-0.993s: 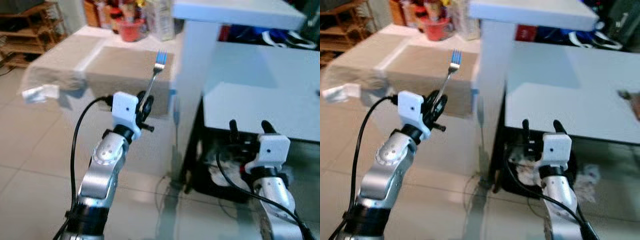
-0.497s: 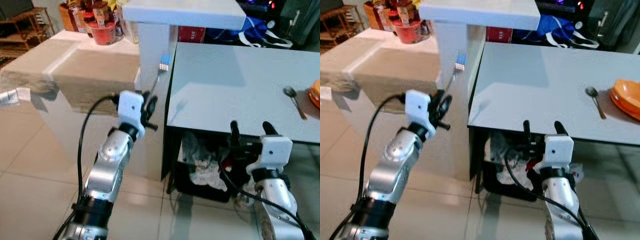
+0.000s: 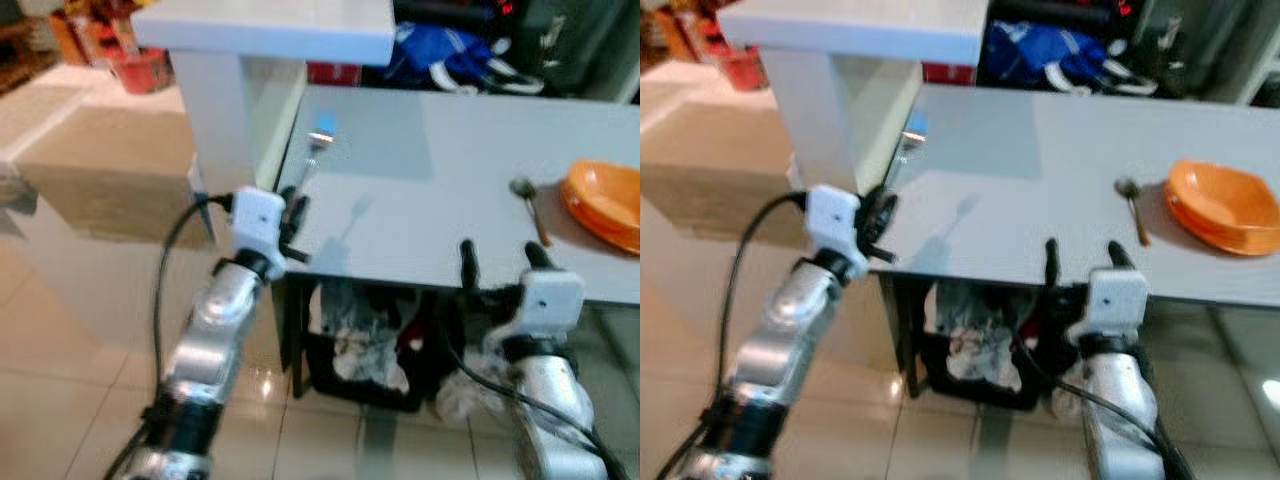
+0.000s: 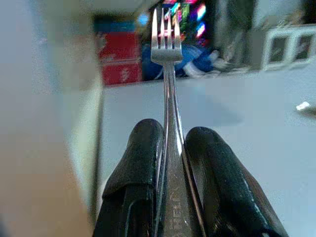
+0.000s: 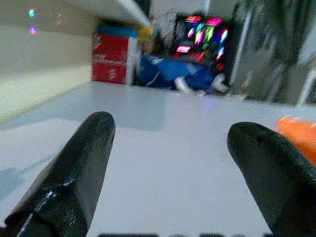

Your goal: Setting the table

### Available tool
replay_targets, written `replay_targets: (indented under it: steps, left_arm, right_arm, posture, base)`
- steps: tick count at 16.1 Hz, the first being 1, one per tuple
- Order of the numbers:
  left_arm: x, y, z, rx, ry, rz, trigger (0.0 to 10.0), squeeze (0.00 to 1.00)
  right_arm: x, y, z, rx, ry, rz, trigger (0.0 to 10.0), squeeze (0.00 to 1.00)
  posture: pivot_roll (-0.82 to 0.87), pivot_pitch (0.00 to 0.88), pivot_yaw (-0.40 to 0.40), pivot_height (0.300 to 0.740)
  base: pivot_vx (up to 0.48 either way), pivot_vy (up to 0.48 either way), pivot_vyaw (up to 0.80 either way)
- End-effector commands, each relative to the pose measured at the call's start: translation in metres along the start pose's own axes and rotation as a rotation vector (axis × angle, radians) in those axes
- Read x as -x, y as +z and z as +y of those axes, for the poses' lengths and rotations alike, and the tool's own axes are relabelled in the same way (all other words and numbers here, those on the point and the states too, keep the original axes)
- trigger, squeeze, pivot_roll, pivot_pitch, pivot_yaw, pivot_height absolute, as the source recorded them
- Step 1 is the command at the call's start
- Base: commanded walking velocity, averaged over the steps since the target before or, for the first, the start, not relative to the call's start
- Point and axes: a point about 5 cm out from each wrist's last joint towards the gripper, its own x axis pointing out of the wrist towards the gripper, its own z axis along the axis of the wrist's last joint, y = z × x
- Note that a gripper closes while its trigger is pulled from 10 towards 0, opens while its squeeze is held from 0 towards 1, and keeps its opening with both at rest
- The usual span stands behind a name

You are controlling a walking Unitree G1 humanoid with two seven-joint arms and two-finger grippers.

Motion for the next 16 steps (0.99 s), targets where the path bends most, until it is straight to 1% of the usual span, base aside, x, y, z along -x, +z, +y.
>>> replay_targets:
  steps: [1, 5, 7, 9, 12, 14, 16]
  left_arm:
    - [-0.004, 0.005, -0.007, 0.006, -0.027, -0.023, 0.0, 0.0]
    - [-0.006, 0.009, -0.015, 0.005, -0.087, -0.037, 0.0, 0.0]
    - [-0.005, 0.011, -0.018, 0.003, -0.111, -0.046, 0.0, 0.0]
    - [-0.004, 0.012, -0.02, 0.011, -0.119, -0.051, 0.0, 0.0]
    - [-0.001, 0.013, -0.028, 0.027, -0.141, -0.058, 0.0, 0.0]
    - [-0.001, 0.013, -0.029, 0.033, -0.151, -0.064, 0.0, 0.0]
    - [0.0, 0.016, -0.032, 0.05, -0.177, -0.08, 0.0, 0.0]
  right_arm:
    - [0.001, 0.0, -0.003, 0.001, -0.005, 0.007, 10.0, 0.0]
    - [0.001, -0.003, 0.002, -0.01, -0.007, 0.009, 10.0, 0.0]
    - [0.0, -0.003, 0.003, -0.011, -0.006, 0.008, 10.0, 0.0]
    - [0.0, -0.003, 0.003, -0.012, -0.006, 0.009, 10.0, 0.0]
    - [-0.001, -0.004, 0.003, -0.006, 0.001, 0.01, 10.0, 0.0]
    - [0.0, -0.004, 0.003, -0.003, 0.003, 0.01, 10.0, 0.0]
    - [0.0, -0.004, 0.003, -0.001, 0.004, 0.01, 10.0, 0.0]
  posture:
    - [-0.02, 0.0, 0.016, 0.74]
    - [-0.01, 0.0, 0.039, 0.74]
    - [-0.01, 0.0, 0.038, 0.74]
    - [-0.01, 0.0, 0.037, 0.74]
    - [-0.01, 0.0, 0.031, 0.74]
    - [-0.01, 0.0, 0.031, 0.74]
    - [-0.02, 0.0, 0.032, 0.74]
  base:
    - [0.322, -0.352, 0.0]
    - [0.318, -0.355, 0.0]
    - [0.317, -0.358, 0.0]
    - [0.319, -0.356, 0.0]
    - [0.319, -0.356, 0.0]
    - [0.311, -0.362, 0.0]
    - [0.135, -0.414, 0.0]
